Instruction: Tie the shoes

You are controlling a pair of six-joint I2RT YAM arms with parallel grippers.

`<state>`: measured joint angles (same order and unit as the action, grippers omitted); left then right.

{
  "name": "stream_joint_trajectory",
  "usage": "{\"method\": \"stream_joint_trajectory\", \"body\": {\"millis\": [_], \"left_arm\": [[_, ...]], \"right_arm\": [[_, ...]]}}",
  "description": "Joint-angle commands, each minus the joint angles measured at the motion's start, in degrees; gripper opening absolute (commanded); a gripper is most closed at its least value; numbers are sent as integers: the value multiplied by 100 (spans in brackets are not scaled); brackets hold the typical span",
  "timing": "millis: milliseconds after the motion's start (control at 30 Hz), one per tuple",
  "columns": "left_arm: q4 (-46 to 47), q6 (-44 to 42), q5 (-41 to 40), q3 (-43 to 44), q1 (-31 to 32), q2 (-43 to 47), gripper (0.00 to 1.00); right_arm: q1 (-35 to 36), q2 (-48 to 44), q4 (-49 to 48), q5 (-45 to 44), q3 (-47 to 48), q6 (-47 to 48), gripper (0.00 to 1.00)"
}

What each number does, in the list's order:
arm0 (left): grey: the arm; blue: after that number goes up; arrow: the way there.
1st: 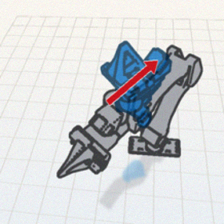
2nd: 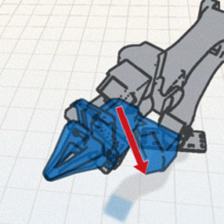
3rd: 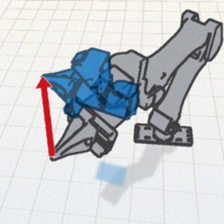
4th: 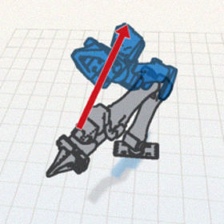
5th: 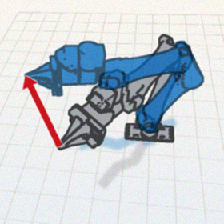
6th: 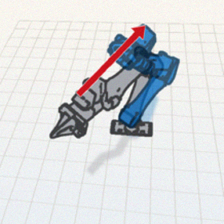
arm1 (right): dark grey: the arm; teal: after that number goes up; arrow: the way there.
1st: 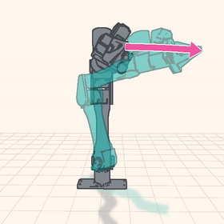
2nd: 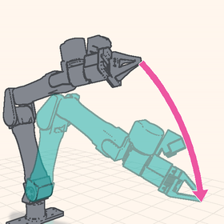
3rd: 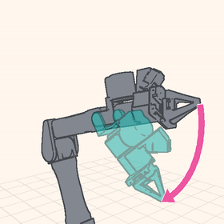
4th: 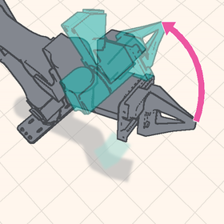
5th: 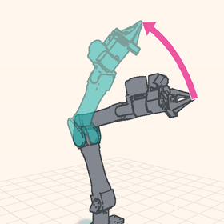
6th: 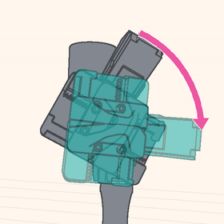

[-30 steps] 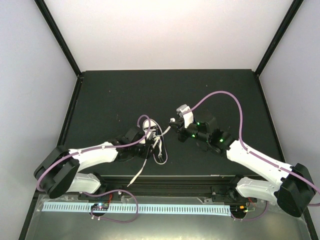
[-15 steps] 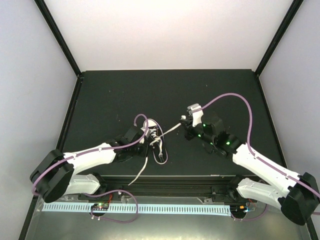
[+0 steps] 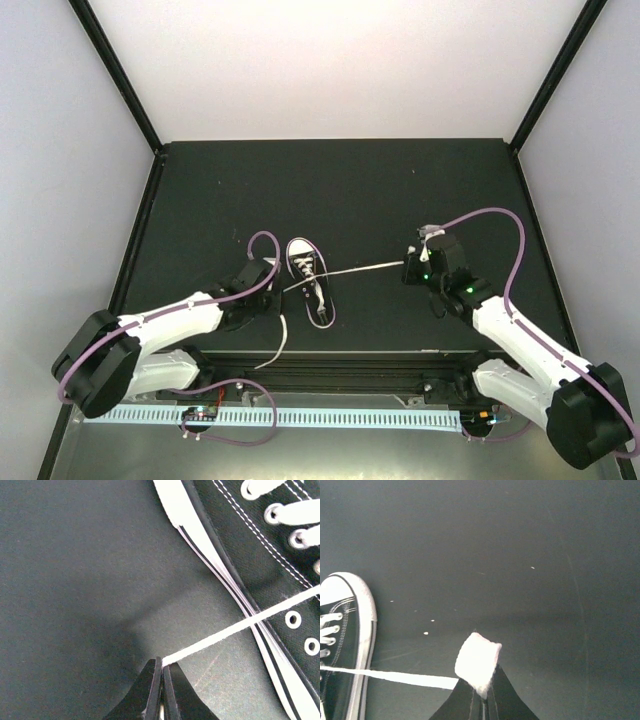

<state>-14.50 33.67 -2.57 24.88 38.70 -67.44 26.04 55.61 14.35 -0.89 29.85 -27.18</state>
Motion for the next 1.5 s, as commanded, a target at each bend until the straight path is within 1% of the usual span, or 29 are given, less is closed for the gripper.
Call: {"method": "stream_joint_trajectory", "body": {"millis": [0, 200, 467, 600, 833, 1033, 1100, 1200, 1333, 1400, 1467], "left_arm": [[-128, 99, -85, -23, -192, -1, 1], [-7, -29, -30, -19, -286, 48, 2], [1320, -684, 619, 202, -289, 65, 2], [1871, -791, 706, 246, -282, -39, 2], [2022, -902, 977, 306, -284, -301, 2], [2148, -946, 1075, 131, -284, -139, 2], [2186, -977, 1160, 101, -279, -79, 2], [2189, -1016, 1248, 83, -284, 11, 1], [2207, -1017, 1266, 9, -273, 169, 2], [2166, -1005, 1256, 8, -274, 219, 2], [2139, -999, 1227, 8, -275, 242, 2]], "right_arm": [[-356, 144, -105, 69, -238, -466, 2], [-737, 375, -356, 438, -546, -604, 2], [-766, 253, -538, 691, -645, -576, 2], [-772, 268, -514, 799, -521, -513, 2], [-767, 407, -603, 946, -465, -532, 2], [-767, 767, -756, 1029, -126, -441, 2], [-759, 1082, -915, 1138, 172, -378, 2], [-602, 1935, -986, 1386, 1043, -351, 2], [141, 3389, -552, 1467, 2904, -231, 2], [615, 3858, -347, 1727, 3668, -191, 2], [1154, 4100, -269, 2077, 4189, -115, 2]]}}
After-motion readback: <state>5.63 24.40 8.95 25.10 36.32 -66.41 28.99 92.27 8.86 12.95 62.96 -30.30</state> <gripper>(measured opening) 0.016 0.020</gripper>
